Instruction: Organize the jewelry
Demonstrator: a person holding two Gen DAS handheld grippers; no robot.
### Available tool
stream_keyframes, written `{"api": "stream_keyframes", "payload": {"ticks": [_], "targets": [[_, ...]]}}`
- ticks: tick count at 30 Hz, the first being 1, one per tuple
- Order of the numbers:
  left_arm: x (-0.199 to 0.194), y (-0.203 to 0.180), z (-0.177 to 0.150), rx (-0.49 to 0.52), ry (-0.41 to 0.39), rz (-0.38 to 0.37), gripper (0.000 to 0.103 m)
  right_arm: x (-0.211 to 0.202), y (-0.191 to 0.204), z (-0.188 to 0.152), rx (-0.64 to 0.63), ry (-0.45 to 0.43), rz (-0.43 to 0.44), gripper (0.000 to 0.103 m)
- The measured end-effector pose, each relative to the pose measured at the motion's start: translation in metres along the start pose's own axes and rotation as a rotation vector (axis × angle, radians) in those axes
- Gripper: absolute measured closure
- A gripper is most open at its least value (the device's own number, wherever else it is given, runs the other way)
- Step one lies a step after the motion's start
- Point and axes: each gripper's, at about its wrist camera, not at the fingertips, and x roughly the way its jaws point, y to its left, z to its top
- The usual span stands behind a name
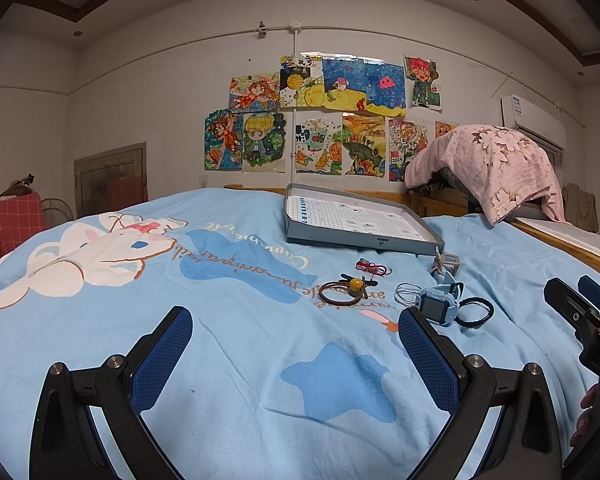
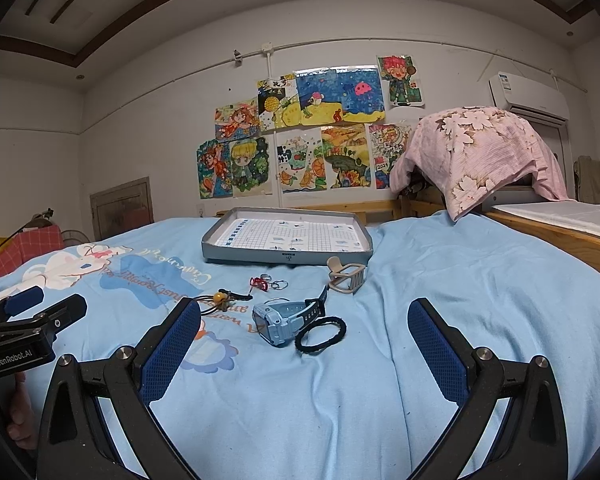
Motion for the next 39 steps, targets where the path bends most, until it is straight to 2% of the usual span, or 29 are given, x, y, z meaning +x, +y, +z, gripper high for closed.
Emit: {"api": "stream_keyframes", "payload": {"ticks": [22,25,28,35,39], "targets": [[0.000,-0.003,-0.003,-0.004,0.013,-0.008,0.000,0.001,0.004,-0.001,0.004,0.003,0.003,0.001],[0.001,0.004,-0.002,-0.019,0.038,-0.017,0.000,0.005,0.004,-0.001,0.023,0.030,0.018,0.001],[0.014,0.006,-0.016,-0.032,0.050,-0.017,0.000,0.008,0.002,-0.001,0.038,0.054,0.022,0.001],[0.029,0.004,-0.004,-0.010,0.106,-0.059,0.000,0.012,-0.012,0.001,0.111,0.100,0.039,0.001],[0.053,0.001,0.010,0.004,0.132,-0.104,0.000,0.027,-0.015,0.008,0.100,0.140,0.090,0.001]]}}
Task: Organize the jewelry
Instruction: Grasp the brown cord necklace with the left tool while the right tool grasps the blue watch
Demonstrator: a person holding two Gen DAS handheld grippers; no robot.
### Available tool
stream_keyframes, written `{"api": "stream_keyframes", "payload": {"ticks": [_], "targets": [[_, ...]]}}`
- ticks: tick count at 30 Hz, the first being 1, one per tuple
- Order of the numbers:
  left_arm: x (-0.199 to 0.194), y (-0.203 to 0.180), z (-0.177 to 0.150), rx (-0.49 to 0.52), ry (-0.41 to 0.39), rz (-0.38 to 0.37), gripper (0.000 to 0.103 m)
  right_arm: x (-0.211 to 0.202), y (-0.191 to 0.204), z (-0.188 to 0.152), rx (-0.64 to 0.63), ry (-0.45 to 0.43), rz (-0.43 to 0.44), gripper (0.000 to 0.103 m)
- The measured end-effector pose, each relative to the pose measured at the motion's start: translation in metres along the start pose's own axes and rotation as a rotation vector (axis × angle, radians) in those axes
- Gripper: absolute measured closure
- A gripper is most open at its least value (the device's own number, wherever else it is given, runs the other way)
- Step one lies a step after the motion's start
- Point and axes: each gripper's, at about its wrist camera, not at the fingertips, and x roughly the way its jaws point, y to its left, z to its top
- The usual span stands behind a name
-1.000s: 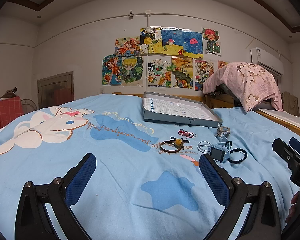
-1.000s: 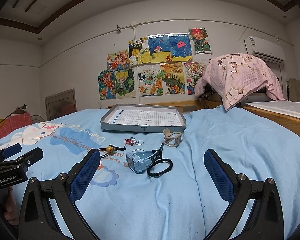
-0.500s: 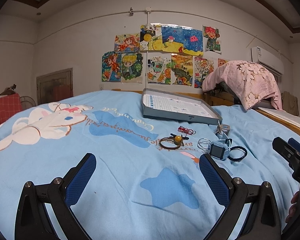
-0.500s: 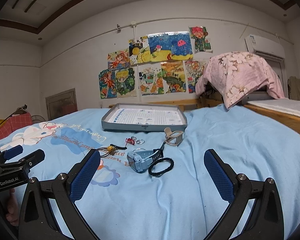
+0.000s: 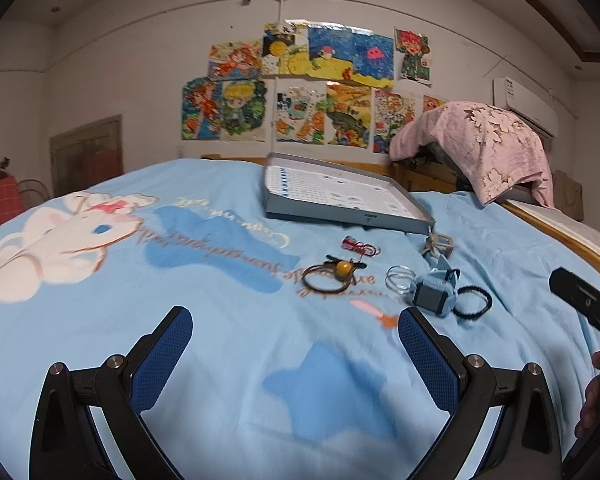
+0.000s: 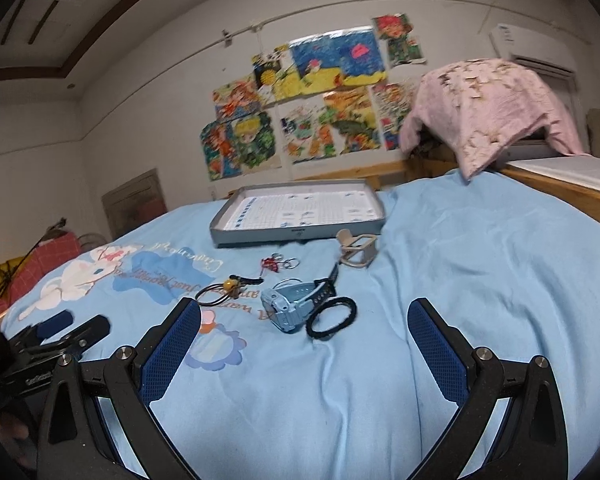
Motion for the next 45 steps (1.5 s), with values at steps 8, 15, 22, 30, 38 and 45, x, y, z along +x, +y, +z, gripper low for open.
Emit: {"api": "stream_keyframes", "payload": {"ticks": [8,15,22,30,38,45], "targets": [[0.067,0.003,0.033,0.015,0.065,-0.093,0.000,0.046,0.000,0.017,-0.016,0.104,0.112,0.007],[0.118,0.001,0.035,0.053,0.147,-0.185,0.000,0.090,0.008,0.009,-0.030,0.203,0.138,0.026],[0.167,-0.005,0.028,0.122,0.267,-0.248,0.008,0.131,0.012,0.009,-0.051,0.252,0.116,0.027],[0.179,-0.006,0.008,0.157,0.312,-0.274,0.046,0.146,0.007,-0.004,-0.022,0.316,0.113,0.028],[0.180,-0.006,0.004,0.157,0.307,-0.253,0.079,0.166,0.013,-0.009,-0.052,0.365,0.112,0.031],[0.172,-0.005,0.002,0.146,0.274,-0.233,0.096,0.168,0.018,-0.011,-0.070,0.354,0.115,0.048]]}}
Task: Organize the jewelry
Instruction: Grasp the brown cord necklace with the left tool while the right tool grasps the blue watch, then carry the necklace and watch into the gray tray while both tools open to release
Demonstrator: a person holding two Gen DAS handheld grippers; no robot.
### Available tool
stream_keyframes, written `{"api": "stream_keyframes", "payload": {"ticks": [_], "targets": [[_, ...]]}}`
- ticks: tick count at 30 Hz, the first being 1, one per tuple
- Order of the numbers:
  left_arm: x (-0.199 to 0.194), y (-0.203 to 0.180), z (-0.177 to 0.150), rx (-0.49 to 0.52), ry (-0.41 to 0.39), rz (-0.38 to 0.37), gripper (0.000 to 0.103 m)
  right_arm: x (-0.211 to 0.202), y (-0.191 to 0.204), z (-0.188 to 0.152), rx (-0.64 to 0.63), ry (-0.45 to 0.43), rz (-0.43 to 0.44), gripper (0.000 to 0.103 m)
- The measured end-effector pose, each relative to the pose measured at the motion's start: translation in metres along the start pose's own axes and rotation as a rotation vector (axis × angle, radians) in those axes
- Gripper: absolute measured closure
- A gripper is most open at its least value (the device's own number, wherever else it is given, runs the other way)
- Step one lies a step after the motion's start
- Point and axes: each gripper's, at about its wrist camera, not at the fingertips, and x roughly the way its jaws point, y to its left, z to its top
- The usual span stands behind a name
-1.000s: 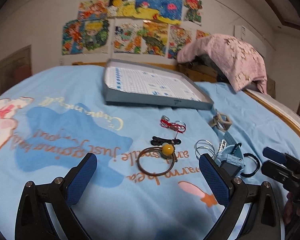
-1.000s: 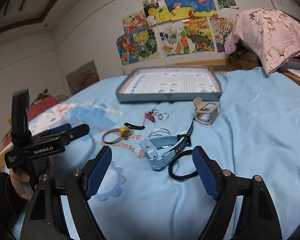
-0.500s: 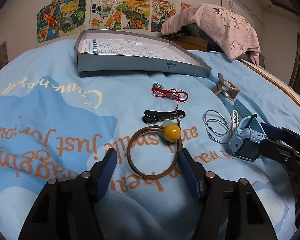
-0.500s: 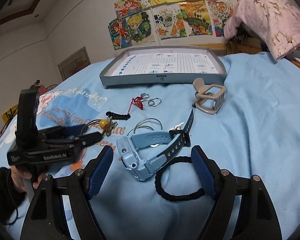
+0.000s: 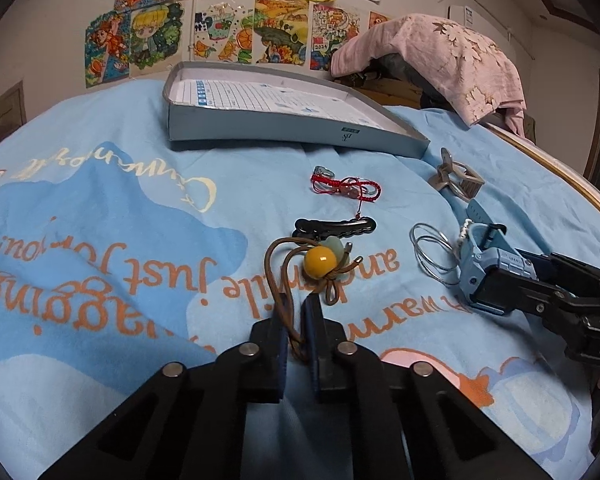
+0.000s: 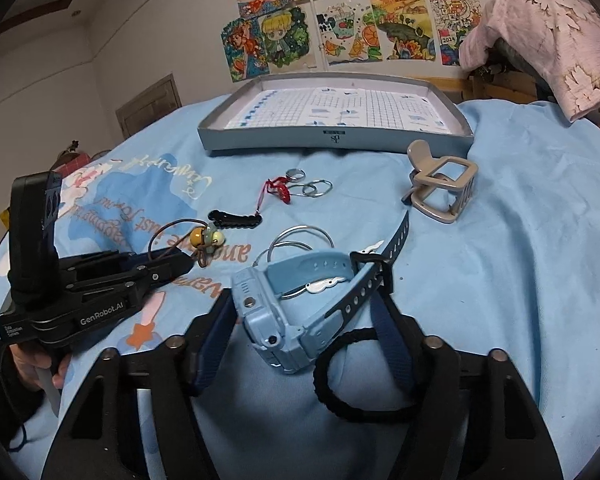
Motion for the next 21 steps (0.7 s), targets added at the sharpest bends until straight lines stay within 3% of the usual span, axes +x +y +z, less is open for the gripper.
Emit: {"api": "stream_keyframes", "payload": {"ticks": [9,15,21], "targets": [[-0.021,-0.010,0.001,0.030,-0.048,0.047,0.099,-0.006,0.003,-0.002,-0.021,-0.037,0.021,0.070],[-0.046,-0.022,0.013,0.074,-0.090,0.069,0.099,-0.017,0.006,-0.002,-0.056,-0.086,0.008,0.072],[-0.065,-0.025,0.022,0.065,-0.082,0.046,0.099,-0.046,0.016,0.000,-0.125,-0.184,0.002,0.072]]}}
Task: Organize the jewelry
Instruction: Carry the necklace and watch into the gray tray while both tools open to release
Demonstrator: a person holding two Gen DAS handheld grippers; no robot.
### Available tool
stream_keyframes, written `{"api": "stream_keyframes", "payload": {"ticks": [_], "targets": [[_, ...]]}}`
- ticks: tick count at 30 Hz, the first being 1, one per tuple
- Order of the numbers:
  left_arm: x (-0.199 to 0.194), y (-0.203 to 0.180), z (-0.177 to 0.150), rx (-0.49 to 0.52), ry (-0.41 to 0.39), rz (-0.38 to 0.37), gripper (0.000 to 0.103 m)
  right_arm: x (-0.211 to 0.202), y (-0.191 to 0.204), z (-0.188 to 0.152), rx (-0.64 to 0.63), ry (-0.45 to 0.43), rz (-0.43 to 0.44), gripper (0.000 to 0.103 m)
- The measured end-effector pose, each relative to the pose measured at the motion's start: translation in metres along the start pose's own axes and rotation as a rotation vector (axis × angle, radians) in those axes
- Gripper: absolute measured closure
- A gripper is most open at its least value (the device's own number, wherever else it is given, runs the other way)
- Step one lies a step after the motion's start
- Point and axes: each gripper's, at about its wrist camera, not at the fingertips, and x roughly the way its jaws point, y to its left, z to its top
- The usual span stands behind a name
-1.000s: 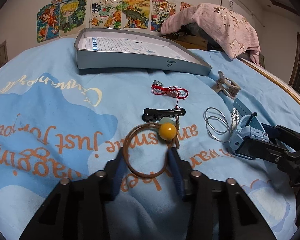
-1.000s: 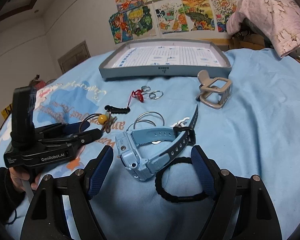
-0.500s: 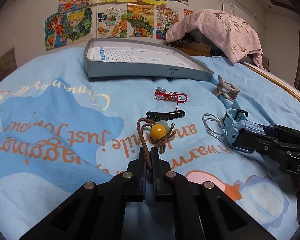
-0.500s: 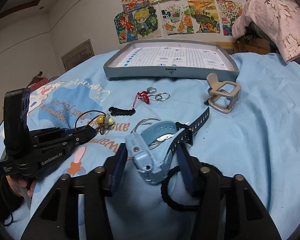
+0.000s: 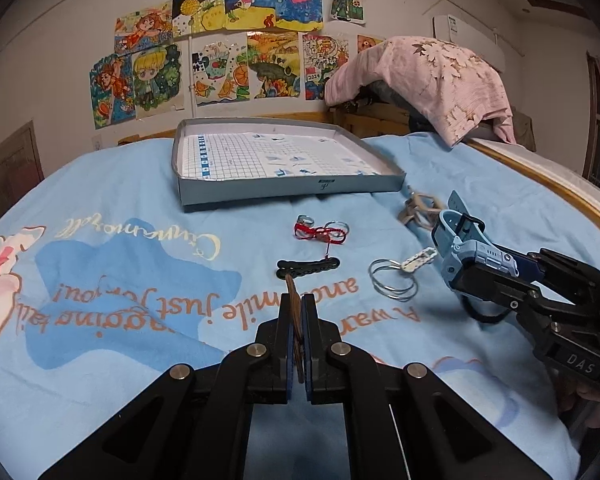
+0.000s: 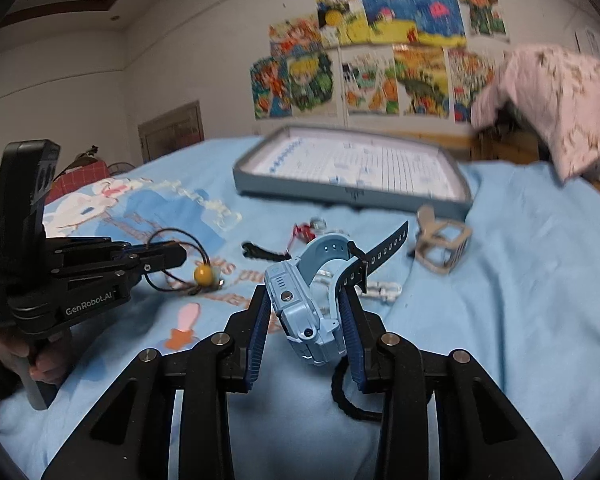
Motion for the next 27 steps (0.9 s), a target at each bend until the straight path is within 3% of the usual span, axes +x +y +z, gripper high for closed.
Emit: {"api": "stream_keyframes", "payload": {"ticks": [7,12,20,27], "targets": [[-0.010,0.010,0.033,0.025,0.022,-0.015,0.099,-0.011,0.001,0.012,-0.020,-0.057,0.006,0.072],[-0.003,0.016,0.074,0.037,-0.035,0.011,0.099,0.006,-0.006,0.033,-0.023,-0.057,0.032,0.072],[0.046,0.041,0.142,0.023,-0.142,0.029,0.099,0.083,-0.032,0.097,0.061,-0.063,0.047,0.072],[0.119,0.078,0.161,-0.079,-0.131,0.025,0.099,0.167,-0.056,0.130,0.168,-0.026,0.042,0.072]]}}
